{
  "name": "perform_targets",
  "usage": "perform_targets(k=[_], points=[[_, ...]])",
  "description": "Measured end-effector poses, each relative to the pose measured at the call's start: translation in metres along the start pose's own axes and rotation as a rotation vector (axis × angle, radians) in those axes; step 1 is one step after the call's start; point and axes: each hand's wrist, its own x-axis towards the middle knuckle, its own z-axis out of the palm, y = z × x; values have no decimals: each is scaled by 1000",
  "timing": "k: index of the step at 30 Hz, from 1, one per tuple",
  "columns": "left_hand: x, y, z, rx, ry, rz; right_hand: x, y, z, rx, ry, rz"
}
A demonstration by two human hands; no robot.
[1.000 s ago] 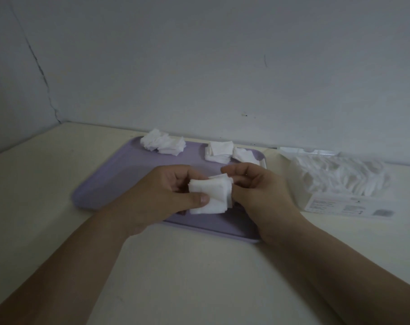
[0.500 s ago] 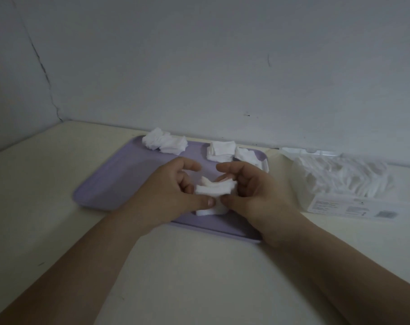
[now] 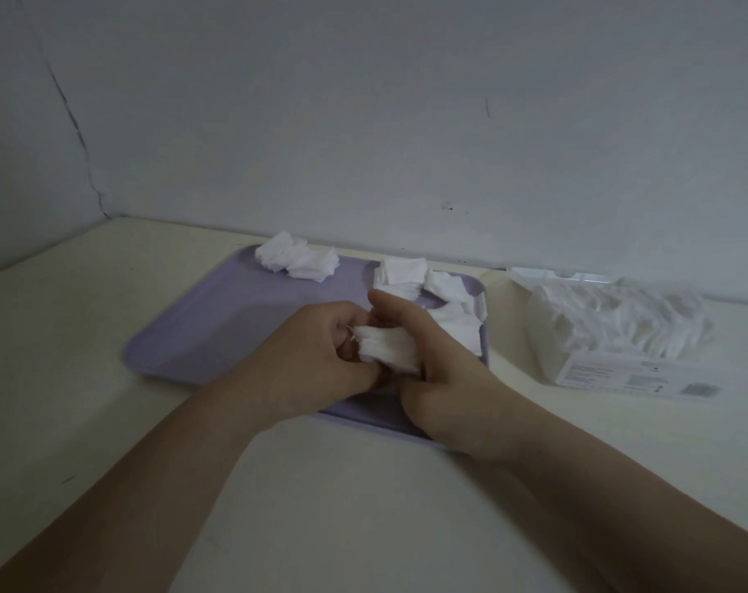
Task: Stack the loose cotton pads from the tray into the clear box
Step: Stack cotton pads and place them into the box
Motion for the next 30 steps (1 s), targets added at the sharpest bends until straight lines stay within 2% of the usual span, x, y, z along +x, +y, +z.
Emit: perform_targets(k=[5, 9, 12, 14, 16, 19, 24, 30], points=[[-4, 8, 1, -137, 56, 35, 5, -6, -8, -104, 213, -15], [7, 8, 7, -168, 198, -15, 10, -9, -24, -129, 534, 11], [24, 8, 14, 71, 212, -26, 7, -8, -34, -40, 798, 22], [38, 15, 20, 254, 156, -2, 6, -1, -36, -7, 867, 38], [54, 24, 31, 333, 140, 22, 6, 4, -37, 57, 882, 77], [76, 34, 52, 323, 143, -7, 2, 8, -38, 71, 852, 126], [86, 32, 62, 320, 25, -31, 1, 11, -39, 36, 825, 122], [61, 19, 30, 254, 162, -105, 2, 10, -36, 49, 807, 38]])
